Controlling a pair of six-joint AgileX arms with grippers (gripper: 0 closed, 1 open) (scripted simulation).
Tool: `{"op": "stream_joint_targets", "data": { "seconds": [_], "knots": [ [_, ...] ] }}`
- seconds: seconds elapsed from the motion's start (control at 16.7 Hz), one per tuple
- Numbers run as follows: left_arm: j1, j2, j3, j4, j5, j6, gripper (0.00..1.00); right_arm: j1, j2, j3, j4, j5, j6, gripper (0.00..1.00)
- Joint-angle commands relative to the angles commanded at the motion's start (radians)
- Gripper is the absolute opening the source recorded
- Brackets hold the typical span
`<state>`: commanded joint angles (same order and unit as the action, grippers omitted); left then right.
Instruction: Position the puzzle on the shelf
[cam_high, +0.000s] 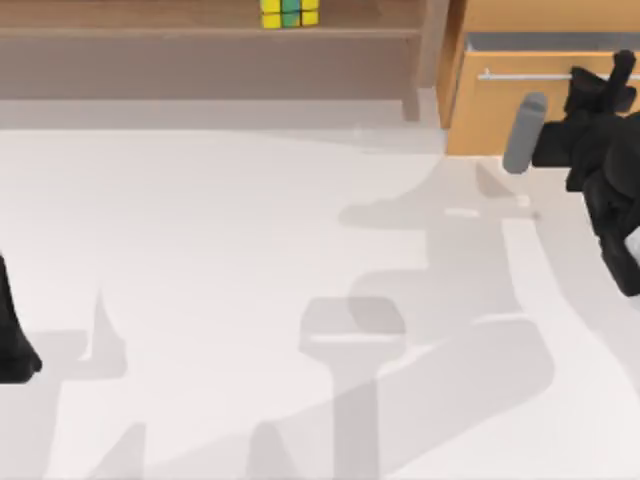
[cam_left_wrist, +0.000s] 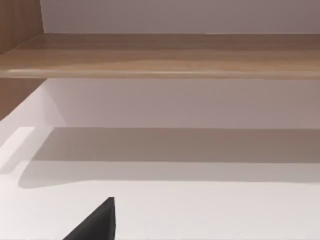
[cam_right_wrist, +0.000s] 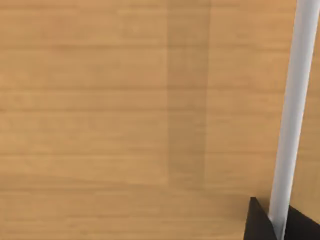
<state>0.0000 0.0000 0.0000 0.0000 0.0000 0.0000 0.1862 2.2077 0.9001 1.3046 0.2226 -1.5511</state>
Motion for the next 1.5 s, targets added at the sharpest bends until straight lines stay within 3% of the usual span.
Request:
{"op": "stream_joint_targets", "data": {
  "seconds": [0.42, 0.72, 1.5],
  "knots": [
    [0.000, 0.000, 0.000, 0.000, 0.000, 0.000, 1.00, -0.021, 0.089, 0.194, -0.113, -0.024, -0.001, 0.00],
    [0.000, 0.000, 0.000, 0.000, 0.000, 0.000, 1.00, -0.023, 0.094, 0.204, -0.119, -0.026, 0.000, 0.00],
    [0.000, 0.000, 0.000, 0.000, 0.000, 0.000, 1.00, -0.023, 0.094, 0.204, -0.119, -0.026, 0.000, 0.98]
  ]
}}
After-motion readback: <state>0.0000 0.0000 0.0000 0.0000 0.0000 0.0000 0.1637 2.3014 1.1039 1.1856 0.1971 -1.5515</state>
